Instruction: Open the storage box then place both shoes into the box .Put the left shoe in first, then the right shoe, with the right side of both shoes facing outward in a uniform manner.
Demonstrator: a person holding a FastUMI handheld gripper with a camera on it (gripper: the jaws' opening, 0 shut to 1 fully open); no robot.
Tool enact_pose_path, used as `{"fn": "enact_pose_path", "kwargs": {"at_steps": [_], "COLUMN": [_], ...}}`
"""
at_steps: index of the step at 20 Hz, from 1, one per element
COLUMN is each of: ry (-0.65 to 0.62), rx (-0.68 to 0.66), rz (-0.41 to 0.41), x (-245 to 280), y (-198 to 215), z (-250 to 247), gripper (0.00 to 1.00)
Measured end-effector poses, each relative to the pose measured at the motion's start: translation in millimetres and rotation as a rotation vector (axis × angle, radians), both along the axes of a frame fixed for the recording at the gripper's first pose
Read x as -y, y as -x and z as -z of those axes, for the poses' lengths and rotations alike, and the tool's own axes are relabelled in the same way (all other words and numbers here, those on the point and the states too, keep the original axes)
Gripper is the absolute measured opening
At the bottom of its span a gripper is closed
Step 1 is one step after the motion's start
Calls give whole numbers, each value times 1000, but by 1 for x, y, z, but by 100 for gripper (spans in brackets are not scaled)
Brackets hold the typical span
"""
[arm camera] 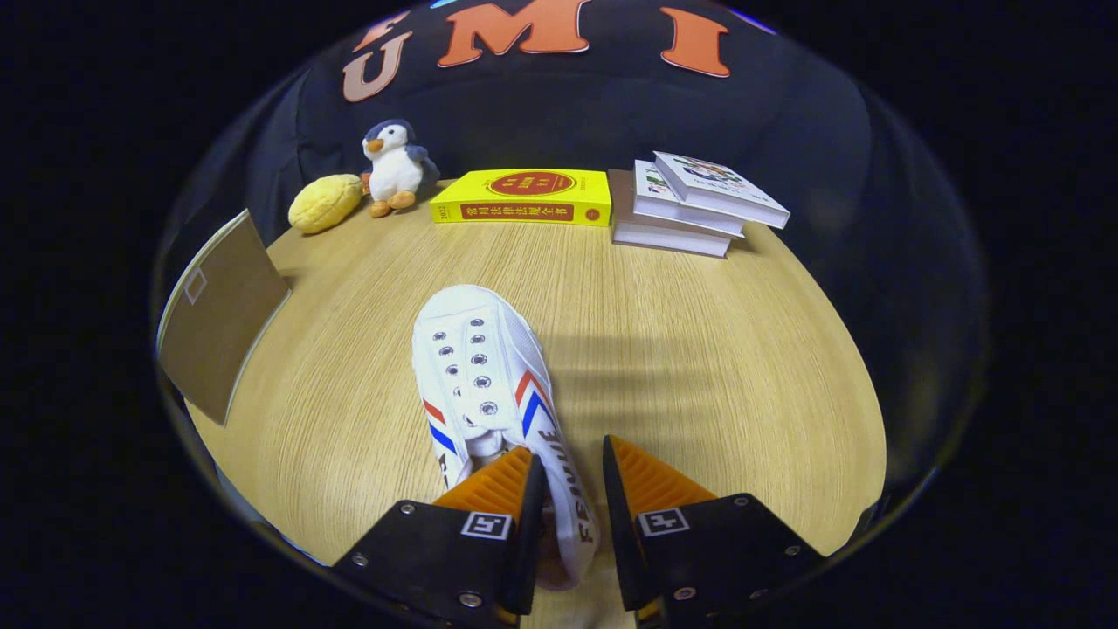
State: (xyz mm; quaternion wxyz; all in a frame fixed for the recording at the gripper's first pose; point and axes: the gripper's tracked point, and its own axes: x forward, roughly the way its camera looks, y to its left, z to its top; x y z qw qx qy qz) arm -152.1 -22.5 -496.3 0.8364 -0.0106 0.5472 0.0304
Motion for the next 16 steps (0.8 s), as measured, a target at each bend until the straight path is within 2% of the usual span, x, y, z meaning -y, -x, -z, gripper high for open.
{"fn": "enact_pose_path", "kwargs": {"at_steps": [4,7,8,12,14,16], "ry": [-78,-190,-214,-211,-260,-257], "rx": [-35,-78,-89,-118,-125,-107], "rz": [-49,-25,0,47,108,147], "x": [-6,-10,-11,-17,-30,-37], "y": [-9,-6,-6,-2,1,5], "z": [9,12,11,9,3,-6], "gripper": [38,37,27,7,3,1]}}
